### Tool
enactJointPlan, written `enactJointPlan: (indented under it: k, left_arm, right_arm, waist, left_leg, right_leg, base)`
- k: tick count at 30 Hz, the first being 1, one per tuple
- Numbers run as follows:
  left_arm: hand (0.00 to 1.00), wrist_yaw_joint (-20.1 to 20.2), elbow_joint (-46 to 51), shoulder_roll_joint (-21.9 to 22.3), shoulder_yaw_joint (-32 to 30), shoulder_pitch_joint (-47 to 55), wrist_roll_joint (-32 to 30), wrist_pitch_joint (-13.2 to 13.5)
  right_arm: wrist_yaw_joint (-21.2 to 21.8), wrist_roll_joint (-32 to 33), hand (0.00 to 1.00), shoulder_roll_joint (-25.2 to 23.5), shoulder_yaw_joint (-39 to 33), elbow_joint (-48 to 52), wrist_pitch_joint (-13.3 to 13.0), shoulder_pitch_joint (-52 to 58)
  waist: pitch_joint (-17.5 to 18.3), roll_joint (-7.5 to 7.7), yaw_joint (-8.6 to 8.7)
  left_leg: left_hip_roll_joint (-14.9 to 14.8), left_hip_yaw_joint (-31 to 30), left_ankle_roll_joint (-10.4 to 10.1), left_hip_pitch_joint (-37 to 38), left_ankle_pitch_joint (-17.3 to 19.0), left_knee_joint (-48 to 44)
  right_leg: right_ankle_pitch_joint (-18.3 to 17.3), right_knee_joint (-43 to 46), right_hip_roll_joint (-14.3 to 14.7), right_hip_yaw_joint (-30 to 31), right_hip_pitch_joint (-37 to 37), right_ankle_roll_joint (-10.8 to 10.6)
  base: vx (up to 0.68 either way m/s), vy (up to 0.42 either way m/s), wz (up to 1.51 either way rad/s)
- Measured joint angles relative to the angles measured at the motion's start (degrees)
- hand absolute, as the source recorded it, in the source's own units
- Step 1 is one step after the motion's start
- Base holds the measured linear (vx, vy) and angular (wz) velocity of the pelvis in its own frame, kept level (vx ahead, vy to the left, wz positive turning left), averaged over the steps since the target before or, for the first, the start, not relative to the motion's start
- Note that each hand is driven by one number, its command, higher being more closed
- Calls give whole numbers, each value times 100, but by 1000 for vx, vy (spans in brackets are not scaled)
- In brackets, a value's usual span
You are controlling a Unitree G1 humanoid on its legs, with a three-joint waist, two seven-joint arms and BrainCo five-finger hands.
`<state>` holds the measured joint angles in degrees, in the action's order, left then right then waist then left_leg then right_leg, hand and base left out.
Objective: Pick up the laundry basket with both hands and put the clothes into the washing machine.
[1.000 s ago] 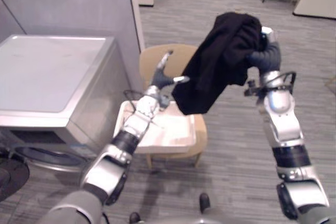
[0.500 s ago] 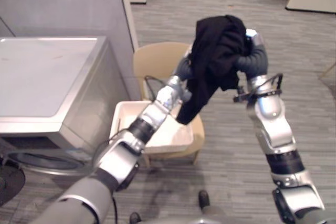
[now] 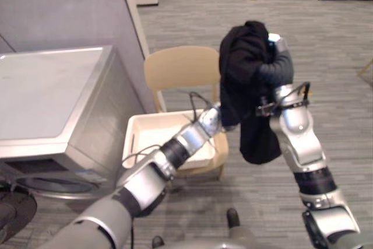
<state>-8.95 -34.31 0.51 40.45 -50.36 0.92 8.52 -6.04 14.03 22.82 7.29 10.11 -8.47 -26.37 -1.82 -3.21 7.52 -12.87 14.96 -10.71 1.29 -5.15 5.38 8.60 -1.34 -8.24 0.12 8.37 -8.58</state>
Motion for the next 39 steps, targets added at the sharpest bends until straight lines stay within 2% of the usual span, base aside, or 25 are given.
enactJointPlan:
  k: [3, 14, 17, 19, 22, 23, 26, 28, 34, 39]
  left_arm:
    - [100, 143, 3, 3, 62, -1, 89, 78]
    - [100, 179, 2, -186, 1, -3, 130, 85]
    - [100, 278, 8, -330, -135, 34, 122, 90]
    - [100, 306, 133, -585, -525, 248, 72, 88]
    - [100, 355, 255, -829, -738, 289, 55, 83]
    - [100, 352, 280, -892, -797, 307, 47, 82]
    - [100, 331, 978, -940, -1257, 781, -118, 92]
    - [100, 338, 1559, -1140, -1613, 1190, -193, 162]
    - [100, 353, 2105, -1342, -2619, 2156, -399, 196]
    - [100, 350, 2774, -1442, -3210, 3019, -534, 192]
  right_arm:
    - [7, 0, 100, 0, 1, 35, -4, 0]
    - [97, 1, 100, -3, -90, 37, -24, 69]
    - [132, 0, 100, -36, -476, 108, -33, 511]
    - [127, 0, 100, -54, -962, 133, -31, 831]
    - [101, -1, 100, -63, -1367, 163, -57, 1311]
    - [127, -1, 0, -74, -1489, 223, -56, 1549]
    - [143, 11, 0, -360, -1942, 377, -62, 2096]
    - [211, 124, 0, -602, -2427, 391, -64, 2550]
    - [224, 130, 0, -957, -3449, 399, -124, 3227]
    - [224, 111, 0, -1354, -3866, 398, -127, 3784]
  waist:
    - [2, -16, 10]
    - [6, -56, 3]
    - [6, -56, -48]
    - [5, -57, -32]
    - [3, -59, -35]
    - [3, -60, -45]
    - [3, -67, -35]
    - [7, -75, -27]
    - [46, -139, -27]
    - [54, -150, -29]
  left_leg:
    - [1, -8, 1, 0, -1, 0]
    - [0, -82, 5, 26, 0, 0]
    - [-1, -130, 5, 31, 0, 0]
    - [0, -169, 15, 39, 7, 0]
    - [0, -208, 16, 36, 8, 0]
    - [3, -216, 17, 39, 10, 0]
    - [6, -210, 19, 45, 11, -1]
    - [7, -208, 18, 47, 12, -1]
    - [6, -187, -6, 55, 30, 3]
    - [0, -161, -27, 61, 48, 4]
  right_leg:
    - [4, -7, -1, -3, -6, 1]
    - [17, -76, -9, -77, -126, -10]
    - [15, -90, -15, -149, -193, -11]
    - [11, -103, -17, -158, -210, -15]
    - [6, -112, -21, -166, -237, -21]
    - [7, -118, -25, -170, -252, -20]
    - [8, -131, -22, -198, -260, -19]
    - [1, -129, -22, -202, -261, -28]
    - [-43, -120, -21, -202, -268, -84]
    - [-59, -122, -16, -180, -261, -59]
  base:
    - [0, 0, 0]
    - [-3, 2, 3]
    - [-5, 3, 9]
    - [-2, 2, 5]
    - [-5, 4, 6]
    - [-2, 6, 3]
    - [0, 0, 0]
    - [0, 0, 0]
    - [-16, 1, 1]
    - [-10, 2, -1]
